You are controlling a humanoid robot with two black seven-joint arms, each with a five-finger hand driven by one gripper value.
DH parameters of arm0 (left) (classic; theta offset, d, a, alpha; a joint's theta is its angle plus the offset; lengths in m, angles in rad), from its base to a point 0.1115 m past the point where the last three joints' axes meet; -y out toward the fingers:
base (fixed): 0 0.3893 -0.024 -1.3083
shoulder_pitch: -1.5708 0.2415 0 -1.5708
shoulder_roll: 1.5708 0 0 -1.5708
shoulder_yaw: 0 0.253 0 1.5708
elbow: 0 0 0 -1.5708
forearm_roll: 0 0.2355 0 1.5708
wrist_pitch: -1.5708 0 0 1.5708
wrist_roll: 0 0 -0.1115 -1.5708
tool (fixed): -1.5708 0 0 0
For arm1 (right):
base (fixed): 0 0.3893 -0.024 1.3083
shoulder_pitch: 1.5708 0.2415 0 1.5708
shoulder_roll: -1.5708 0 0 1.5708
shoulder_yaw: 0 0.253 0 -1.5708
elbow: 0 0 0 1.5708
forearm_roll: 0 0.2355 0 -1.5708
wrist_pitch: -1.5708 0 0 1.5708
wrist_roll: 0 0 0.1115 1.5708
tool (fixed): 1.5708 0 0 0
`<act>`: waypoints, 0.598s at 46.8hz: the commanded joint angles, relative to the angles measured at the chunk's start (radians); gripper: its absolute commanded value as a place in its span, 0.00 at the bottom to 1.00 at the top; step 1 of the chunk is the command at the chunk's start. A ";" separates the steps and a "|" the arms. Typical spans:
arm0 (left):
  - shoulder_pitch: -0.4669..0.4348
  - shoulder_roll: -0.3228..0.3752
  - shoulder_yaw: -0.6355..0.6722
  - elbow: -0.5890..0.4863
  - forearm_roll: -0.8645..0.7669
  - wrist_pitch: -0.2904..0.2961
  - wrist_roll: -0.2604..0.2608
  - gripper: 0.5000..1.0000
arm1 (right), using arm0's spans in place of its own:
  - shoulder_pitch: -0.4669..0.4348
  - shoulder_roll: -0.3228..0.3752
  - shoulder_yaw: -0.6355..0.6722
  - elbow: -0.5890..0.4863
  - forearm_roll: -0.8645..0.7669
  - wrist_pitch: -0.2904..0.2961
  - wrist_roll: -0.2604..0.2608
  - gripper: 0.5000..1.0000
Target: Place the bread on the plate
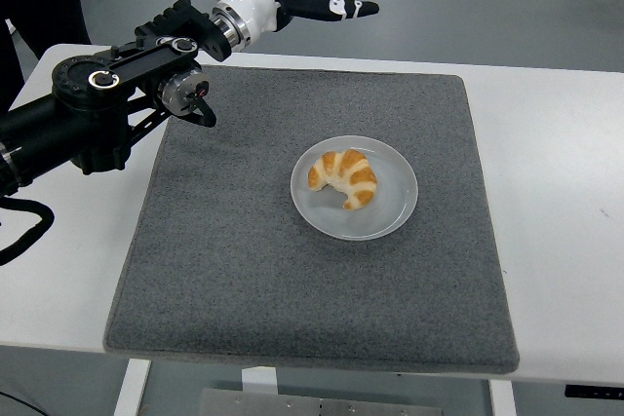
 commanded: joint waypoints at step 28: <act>0.247 0.041 -0.308 0.022 -0.362 -0.004 0.109 0.99 | 0.000 0.000 0.000 0.000 0.000 -0.001 0.000 0.90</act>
